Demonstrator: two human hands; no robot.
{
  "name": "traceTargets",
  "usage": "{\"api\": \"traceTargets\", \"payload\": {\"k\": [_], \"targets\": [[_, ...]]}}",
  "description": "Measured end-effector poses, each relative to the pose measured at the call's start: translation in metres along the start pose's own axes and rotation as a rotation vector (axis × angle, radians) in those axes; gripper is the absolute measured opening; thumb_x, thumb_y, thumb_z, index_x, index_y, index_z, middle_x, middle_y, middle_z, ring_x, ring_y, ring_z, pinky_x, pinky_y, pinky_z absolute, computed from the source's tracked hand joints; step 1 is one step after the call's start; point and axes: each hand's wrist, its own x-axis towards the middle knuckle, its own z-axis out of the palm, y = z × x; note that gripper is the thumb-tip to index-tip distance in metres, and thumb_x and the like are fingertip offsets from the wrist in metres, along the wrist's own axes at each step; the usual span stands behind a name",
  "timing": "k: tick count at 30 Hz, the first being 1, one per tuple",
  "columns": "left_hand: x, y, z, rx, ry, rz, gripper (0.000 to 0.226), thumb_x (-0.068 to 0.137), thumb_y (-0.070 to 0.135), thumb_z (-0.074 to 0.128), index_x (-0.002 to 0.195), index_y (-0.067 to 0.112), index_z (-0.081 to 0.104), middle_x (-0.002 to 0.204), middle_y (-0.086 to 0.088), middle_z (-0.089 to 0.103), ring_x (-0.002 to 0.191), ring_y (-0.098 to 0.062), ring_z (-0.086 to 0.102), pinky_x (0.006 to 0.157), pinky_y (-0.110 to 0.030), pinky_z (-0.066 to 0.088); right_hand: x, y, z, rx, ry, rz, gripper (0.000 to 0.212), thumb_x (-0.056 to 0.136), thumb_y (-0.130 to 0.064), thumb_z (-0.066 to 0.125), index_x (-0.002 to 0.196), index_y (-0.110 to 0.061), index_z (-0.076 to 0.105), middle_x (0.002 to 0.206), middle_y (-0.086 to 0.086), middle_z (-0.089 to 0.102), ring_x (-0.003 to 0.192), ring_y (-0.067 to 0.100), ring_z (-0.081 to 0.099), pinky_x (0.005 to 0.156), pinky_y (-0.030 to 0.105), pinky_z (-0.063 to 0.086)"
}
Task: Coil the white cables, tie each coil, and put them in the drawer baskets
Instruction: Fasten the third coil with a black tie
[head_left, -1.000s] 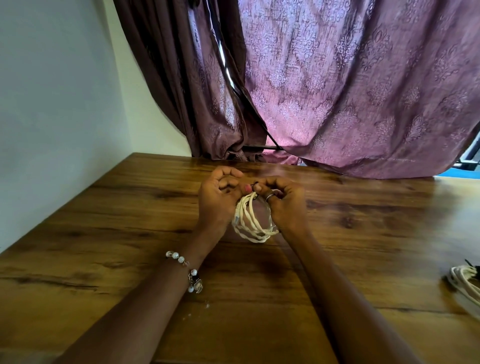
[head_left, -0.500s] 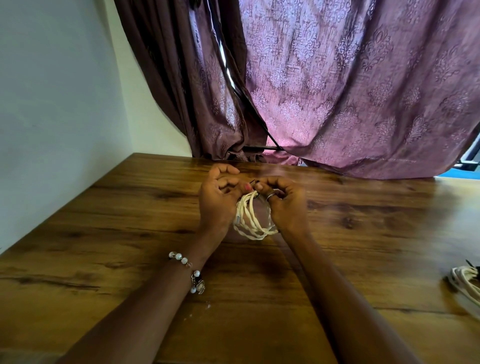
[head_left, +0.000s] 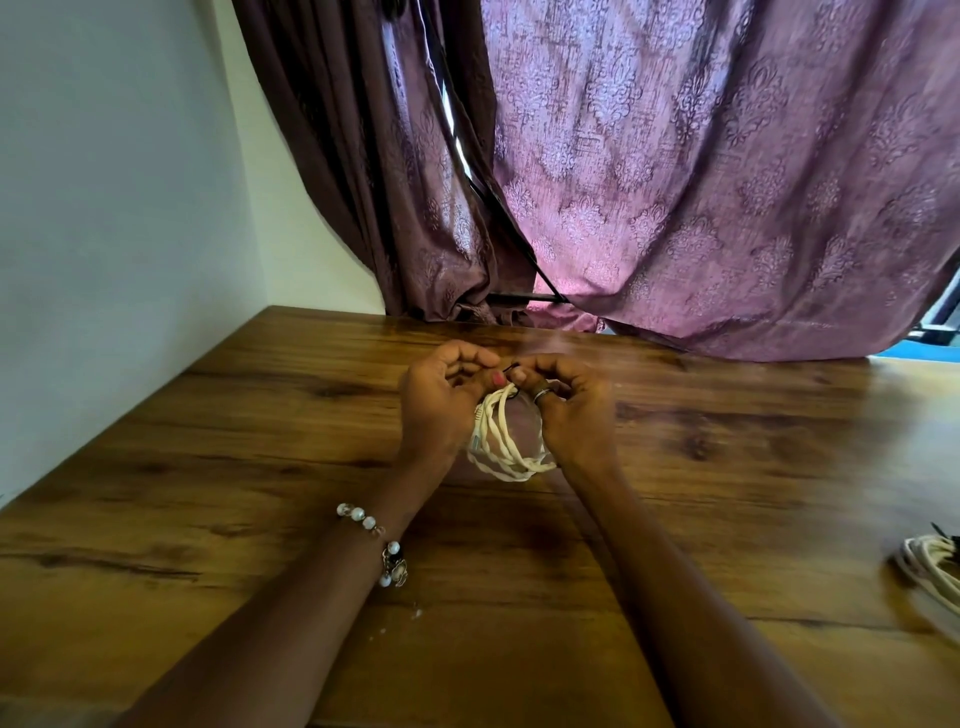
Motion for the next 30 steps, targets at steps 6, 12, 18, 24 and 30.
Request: {"api": "traceTargets", "payload": {"k": [6, 12, 18, 24, 30], "targets": [[0.0, 0.0, -0.001, 0.014, -0.013, 0.025, 0.03, 0.072, -0.005, 0.074, 0.074, 0.021, 0.059, 0.072, 0.003, 0.064, 0.067, -0.007, 0.061, 0.065, -0.022, 0.053, 0.0, 0.0, -0.001, -0.025, 0.001, -0.054, 0.01, 0.082, -0.003, 0.069, 0.091, -0.002, 0.072, 0.086, 0.007, 0.073, 0.082, 0.018, 0.07, 0.074, 0.033, 0.057], [0.001, -0.002, -0.003, 0.028, -0.027, 0.047, 0.029, 0.072, -0.004, 0.075, 0.074, 0.02, 0.058, 0.072, 0.0, 0.064, 0.067, -0.008, 0.061, 0.064, -0.022, 0.052, 0.002, 0.005, -0.003, -0.045, -0.02, -0.056, 0.009, 0.082, -0.005, 0.07, 0.09, -0.006, 0.073, 0.085, 0.006, 0.073, 0.081, 0.021, 0.07, 0.074, 0.045, 0.058], [0.001, -0.001, -0.004, 0.022, -0.02, 0.05, 0.028, 0.07, -0.003, 0.077, 0.075, 0.017, 0.058, 0.071, -0.001, 0.064, 0.066, -0.007, 0.06, 0.062, -0.02, 0.052, 0.002, 0.004, -0.004, -0.03, -0.05, -0.036, 0.012, 0.081, -0.001, 0.07, 0.09, -0.007, 0.073, 0.085, 0.005, 0.073, 0.082, 0.02, 0.07, 0.075, 0.039, 0.058], [0.002, -0.002, -0.006, 0.001, -0.029, -0.037, 0.026, 0.071, 0.001, 0.078, 0.078, 0.016, 0.058, 0.069, -0.003, 0.066, 0.066, -0.01, 0.064, 0.064, -0.026, 0.055, 0.002, -0.002, -0.005, 0.032, -0.108, -0.022, 0.018, 0.079, 0.006, 0.068, 0.089, -0.009, 0.072, 0.079, -0.005, 0.069, 0.074, -0.001, 0.066, 0.068, 0.016, 0.05], [0.003, 0.002, -0.008, -0.067, -0.069, -0.15, 0.02, 0.071, 0.004, 0.079, 0.082, 0.012, 0.063, 0.07, -0.004, 0.069, 0.062, -0.012, 0.067, 0.058, -0.024, 0.054, 0.003, -0.004, -0.005, 0.043, -0.118, -0.021, 0.018, 0.078, 0.005, 0.07, 0.087, -0.01, 0.072, 0.078, -0.006, 0.069, 0.071, -0.002, 0.065, 0.066, 0.015, 0.05]]}}
